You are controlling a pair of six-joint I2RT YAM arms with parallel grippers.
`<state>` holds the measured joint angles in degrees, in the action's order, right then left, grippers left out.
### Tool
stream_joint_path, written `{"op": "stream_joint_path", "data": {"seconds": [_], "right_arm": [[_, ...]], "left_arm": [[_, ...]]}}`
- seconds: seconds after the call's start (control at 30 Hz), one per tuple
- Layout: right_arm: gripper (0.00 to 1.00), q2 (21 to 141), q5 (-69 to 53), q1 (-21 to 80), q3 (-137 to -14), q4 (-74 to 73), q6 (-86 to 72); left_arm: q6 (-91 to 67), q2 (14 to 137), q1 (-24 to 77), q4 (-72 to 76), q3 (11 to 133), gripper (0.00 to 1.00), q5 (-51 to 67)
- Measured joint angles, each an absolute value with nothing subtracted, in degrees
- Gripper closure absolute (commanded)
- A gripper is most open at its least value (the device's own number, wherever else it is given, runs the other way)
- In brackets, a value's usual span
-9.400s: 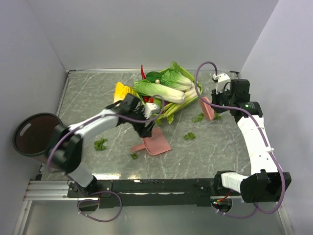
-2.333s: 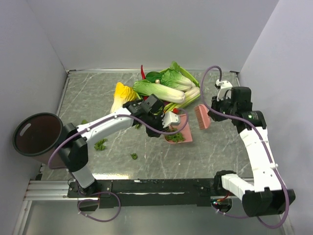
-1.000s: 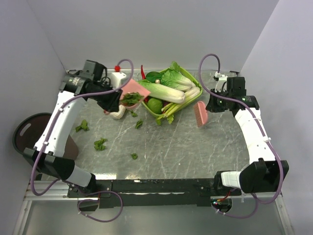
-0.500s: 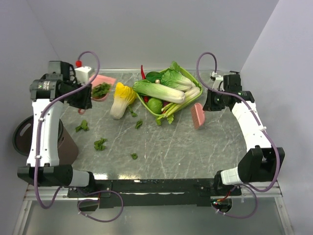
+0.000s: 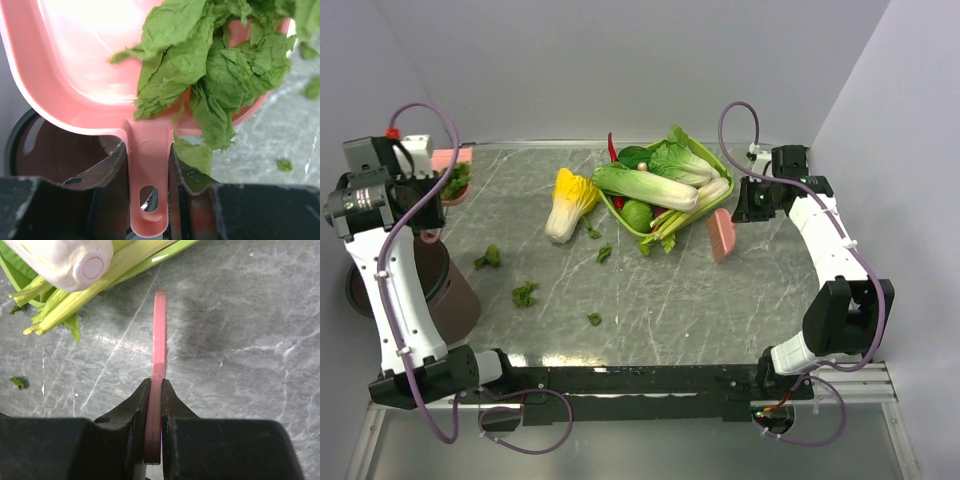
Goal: Sweep away the paper scraps from the table
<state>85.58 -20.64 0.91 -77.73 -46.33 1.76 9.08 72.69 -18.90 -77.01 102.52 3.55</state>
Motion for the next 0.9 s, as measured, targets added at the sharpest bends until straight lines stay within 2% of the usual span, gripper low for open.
{"op": "stream_joint_path", "data": {"seconds": [0.3,0.9], "right_arm": [[1.00,88.6,-20.6,0.9,-79.9,-46.8,2.0],[1.00,92.5,-21.1,1.3,-80.7,-47.7,2.4]], "left_arm": [[7.8,66.3,-27.0,-77.1,101.3,0.99,-0.6],[10.9,53.4,-29.5,-77.9,87.2,0.99,-15.9]]}}
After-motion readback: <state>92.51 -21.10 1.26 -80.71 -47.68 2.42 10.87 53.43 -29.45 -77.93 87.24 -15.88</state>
